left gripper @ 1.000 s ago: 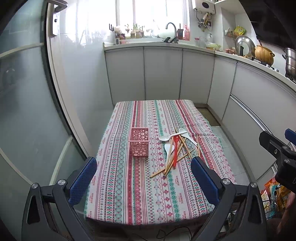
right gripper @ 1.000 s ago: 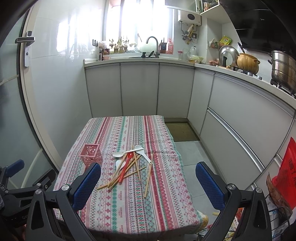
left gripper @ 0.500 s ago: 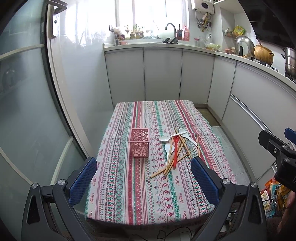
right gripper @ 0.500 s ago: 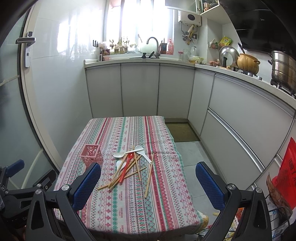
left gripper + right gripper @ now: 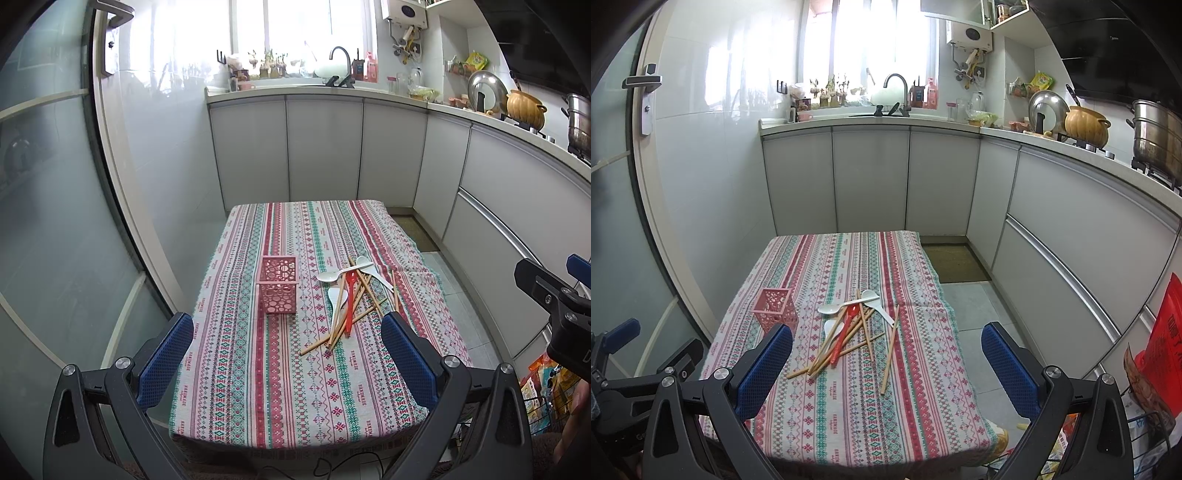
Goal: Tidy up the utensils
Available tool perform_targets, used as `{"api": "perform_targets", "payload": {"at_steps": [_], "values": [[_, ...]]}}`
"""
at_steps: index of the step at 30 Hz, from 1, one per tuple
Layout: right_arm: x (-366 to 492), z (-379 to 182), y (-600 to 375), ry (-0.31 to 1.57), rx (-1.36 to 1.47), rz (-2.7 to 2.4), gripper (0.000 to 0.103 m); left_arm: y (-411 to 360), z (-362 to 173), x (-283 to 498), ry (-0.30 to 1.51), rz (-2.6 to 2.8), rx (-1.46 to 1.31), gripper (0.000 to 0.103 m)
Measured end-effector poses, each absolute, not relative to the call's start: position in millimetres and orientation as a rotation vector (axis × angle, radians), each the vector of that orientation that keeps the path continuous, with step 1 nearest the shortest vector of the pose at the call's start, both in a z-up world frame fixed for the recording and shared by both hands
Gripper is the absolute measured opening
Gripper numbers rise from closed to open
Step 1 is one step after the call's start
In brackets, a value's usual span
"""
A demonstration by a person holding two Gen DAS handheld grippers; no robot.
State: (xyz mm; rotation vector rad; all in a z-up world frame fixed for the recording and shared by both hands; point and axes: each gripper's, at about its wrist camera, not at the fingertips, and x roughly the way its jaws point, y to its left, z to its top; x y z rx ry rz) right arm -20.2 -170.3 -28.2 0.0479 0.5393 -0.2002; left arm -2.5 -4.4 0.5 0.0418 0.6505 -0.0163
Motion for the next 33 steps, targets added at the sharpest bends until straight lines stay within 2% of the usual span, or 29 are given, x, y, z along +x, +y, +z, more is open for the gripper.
{"api": "perform_targets", "payload": {"at_steps": [33], "values": [[-20.2, -28.2, -170.0, 0.543, 0.048, -0.192, 0.103, -2.2, 6.7, -2.7, 0.649, -0.010, 0.048, 0.102]]}}
